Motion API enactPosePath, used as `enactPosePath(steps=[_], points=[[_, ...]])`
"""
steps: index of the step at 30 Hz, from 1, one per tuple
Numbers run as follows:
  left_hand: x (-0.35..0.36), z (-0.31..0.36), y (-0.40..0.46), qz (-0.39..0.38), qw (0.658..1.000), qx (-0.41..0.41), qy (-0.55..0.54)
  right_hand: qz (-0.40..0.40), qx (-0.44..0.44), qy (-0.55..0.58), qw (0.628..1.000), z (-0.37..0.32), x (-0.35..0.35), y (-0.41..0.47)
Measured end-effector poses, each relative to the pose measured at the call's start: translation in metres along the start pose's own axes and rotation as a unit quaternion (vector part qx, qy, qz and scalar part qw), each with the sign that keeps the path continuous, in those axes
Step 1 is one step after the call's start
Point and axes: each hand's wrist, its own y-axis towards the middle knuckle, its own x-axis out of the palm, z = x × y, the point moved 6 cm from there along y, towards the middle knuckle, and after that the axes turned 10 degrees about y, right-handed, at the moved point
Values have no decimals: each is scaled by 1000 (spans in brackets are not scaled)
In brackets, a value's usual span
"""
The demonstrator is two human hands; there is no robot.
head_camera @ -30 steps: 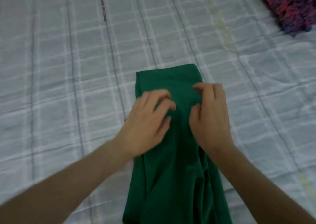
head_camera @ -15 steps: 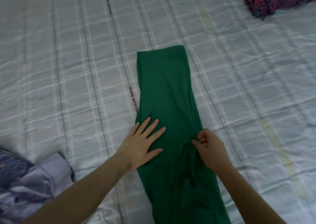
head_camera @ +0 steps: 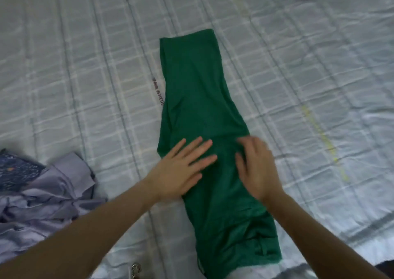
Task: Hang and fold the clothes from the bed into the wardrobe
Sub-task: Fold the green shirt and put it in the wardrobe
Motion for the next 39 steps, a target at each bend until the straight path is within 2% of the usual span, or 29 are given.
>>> enactPosePath(steps=[2, 3, 6, 9, 10, 12, 13, 15, 16, 18, 20, 23, 25, 28, 30, 33, 37, 39], points=[[31, 40, -32, -49, 998, 24, -18, -142, -17, -83, 986, 11, 35, -42], [46, 53, -46, -75, 997, 14, -15, -175, -21, -109, 978, 19, 43, -53], [64, 65, -58, -108, 994, -30, 8, -163, -14, -127, 978, 32, 36, -46], [46, 67, -52, -76, 997, -17, 25, -111, 28, -120, 986, 42, 6, -48], [36, 69, -54, -47, 999, -8, 12, -93, 10, -105, 990, 40, -5, -56], [12, 82, -67, 21, 999, 33, -20, -83, -101, -82, 988, 21, -20, -82], [7, 95, -78, 41, 996, 68, -30, -120, -146, -69, 980, 12, -20, -100], [13, 128, -102, 5, 993, 114, -27, -241, -161, -59, 955, 3, -8, -143], [22, 140, -113, -32, 994, 101, -16, -292, -133, -66, 945, 4, -1, -163], [39, 152, -125, -86, 996, 20, 7, -352, -78, -115, 926, 13, 9, -190], [41, 157, -122, -66, 997, -46, 13, -353, -69, -150, 921, 14, 15, -192], [25, 165, -102, -22, 995, -96, 18, -341, -75, -186, 918, 2, 20, -183], [18, 167, -93, -35, 993, -115, -2, -330, -71, -211, 917, -3, 22, -179], [13, 163, -96, -76, 986, -120, -90, -324, -78, -204, 921, -14, 14, -171], [6, 164, -102, -131, 972, -123, -152, -373, -71, -195, 904, -18, 8, -171], [-1, 188, -115, -241, 945, -100, -198, -481, -45, -172, 858, -20, 4, -190], [8, 236, -140, -413, 851, -48, -320, -631, 48, -145, 761, -16, 4, -244], [10, 246, -146, -453, 828, -30, -330, -669, 98, -145, 722, -14, 3, -260]])
